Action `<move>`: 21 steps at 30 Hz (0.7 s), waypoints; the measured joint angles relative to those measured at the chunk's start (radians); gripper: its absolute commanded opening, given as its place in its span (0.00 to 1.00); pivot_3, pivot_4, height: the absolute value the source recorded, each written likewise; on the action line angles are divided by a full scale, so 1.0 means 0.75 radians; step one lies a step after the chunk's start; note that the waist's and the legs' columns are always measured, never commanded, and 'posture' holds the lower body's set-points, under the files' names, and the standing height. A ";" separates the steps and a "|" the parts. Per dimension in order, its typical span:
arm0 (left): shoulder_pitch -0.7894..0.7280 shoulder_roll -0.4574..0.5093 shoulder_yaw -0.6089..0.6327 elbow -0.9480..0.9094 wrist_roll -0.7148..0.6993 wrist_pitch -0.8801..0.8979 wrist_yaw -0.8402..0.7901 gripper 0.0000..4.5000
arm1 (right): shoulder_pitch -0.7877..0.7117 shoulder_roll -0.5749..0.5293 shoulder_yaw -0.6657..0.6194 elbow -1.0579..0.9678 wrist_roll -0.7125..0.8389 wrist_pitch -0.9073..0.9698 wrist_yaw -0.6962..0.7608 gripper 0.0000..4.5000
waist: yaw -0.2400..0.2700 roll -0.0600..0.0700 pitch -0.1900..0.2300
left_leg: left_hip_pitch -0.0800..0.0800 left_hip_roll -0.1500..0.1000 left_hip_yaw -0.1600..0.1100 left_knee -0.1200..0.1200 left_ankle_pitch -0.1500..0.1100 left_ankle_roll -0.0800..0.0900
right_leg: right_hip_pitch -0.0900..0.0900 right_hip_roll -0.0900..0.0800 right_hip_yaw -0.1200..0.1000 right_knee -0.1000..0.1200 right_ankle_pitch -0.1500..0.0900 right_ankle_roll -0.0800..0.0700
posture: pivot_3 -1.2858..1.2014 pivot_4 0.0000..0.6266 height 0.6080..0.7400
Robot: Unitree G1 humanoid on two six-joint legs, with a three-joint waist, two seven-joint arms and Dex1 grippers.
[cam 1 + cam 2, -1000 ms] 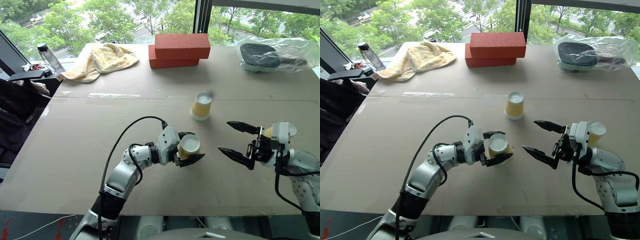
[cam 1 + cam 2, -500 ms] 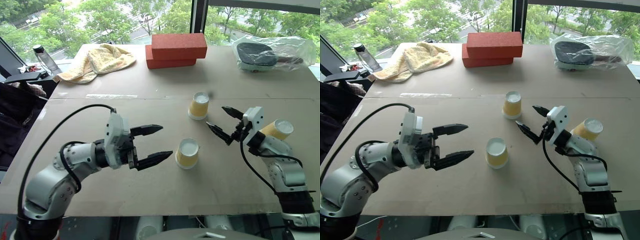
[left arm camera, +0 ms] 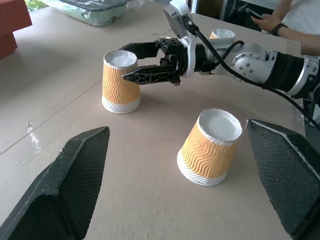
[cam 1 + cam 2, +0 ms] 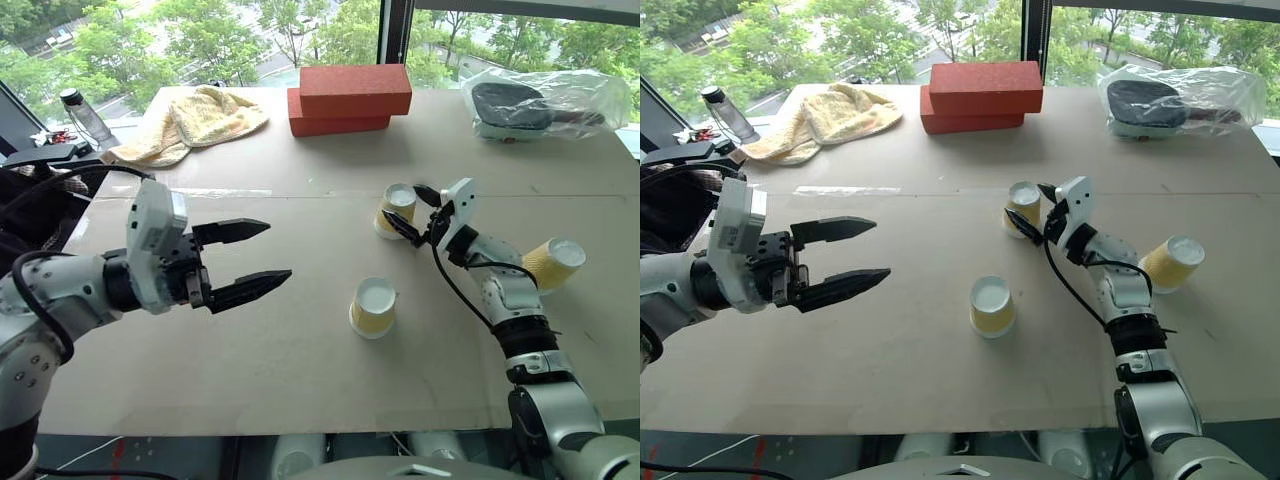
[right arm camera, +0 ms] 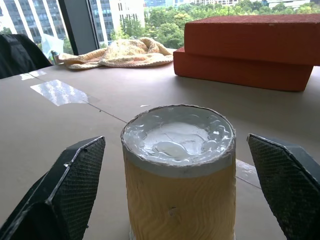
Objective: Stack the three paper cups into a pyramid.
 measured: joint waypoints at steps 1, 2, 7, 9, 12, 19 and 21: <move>-0.001 0.008 0.000 0.000 -0.003 0.003 -0.008 0.99 | -0.013 0.008 0.000 0.024 -0.005 -0.016 0.001 1.00 | 0.000 0.000 0.000 | 0.000 0.000 0.000 0.000 0.000 0.000 | 0.000 0.000 0.000 0.000 0.000 0.000 | 0.52 0.24 0.93; -0.003 0.009 0.000 0.000 -0.004 0.003 -0.010 0.99 | -0.020 0.012 0.000 0.039 -0.007 -0.024 0.001 1.00 | 0.000 0.000 0.000 | 0.000 0.000 0.000 0.000 0.000 0.000 | 0.000 0.000 0.000 0.000 0.000 0.000 | 0.52 0.24 0.93; -0.027 0.015 -0.001 0.000 -0.009 0.009 -0.012 1.00 | -0.025 0.019 -0.001 0.061 -0.009 -0.053 0.008 0.63 | 0.000 0.000 0.000 | 0.000 0.000 0.000 -0.001 0.000 0.000 | 0.000 0.000 0.000 0.000 0.000 0.000 | 0.52 0.24 0.93; -0.041 0.017 -0.002 0.000 -0.010 0.009 -0.014 1.00 | -0.019 0.017 -0.002 0.058 -0.009 -0.056 0.013 0.52 | 0.000 0.000 0.000 | 0.000 0.000 0.000 -0.001 0.000 0.000 | 0.000 0.000 0.000 0.000 0.000 0.000 | 0.52 0.24 0.93; -0.054 0.023 -0.011 0.003 -0.008 0.009 -0.027 1.00 | 0.015 0.003 -0.002 0.018 -0.007 -0.058 0.021 0.52 | 0.001 0.000 0.000 | 0.000 0.000 0.000 -0.001 0.000 0.000 | 0.000 0.000 0.000 0.000 0.000 0.000 | 0.52 0.24 0.93; -0.120 0.099 -0.120 0.027 0.030 -0.015 -0.214 1.00 | 0.234 -0.131 -0.024 -0.322 0.089 0.081 0.100 0.52 | 0.011 0.001 0.000 | -0.001 0.000 -0.001 -0.001 0.000 0.000 | 0.000 -0.001 -0.001 -0.001 0.000 0.000 | 0.52 0.24 0.93; -0.180 0.120 -0.177 0.048 0.052 -0.041 -0.294 1.00 | 0.370 -0.223 -0.045 -0.512 0.171 0.153 0.164 0.52 | 0.019 0.001 0.000 | -0.002 -0.001 -0.001 -0.001 0.000 0.000 | 0.000 0.000 -0.001 -0.002 0.000 0.000 | 0.52 0.24 0.93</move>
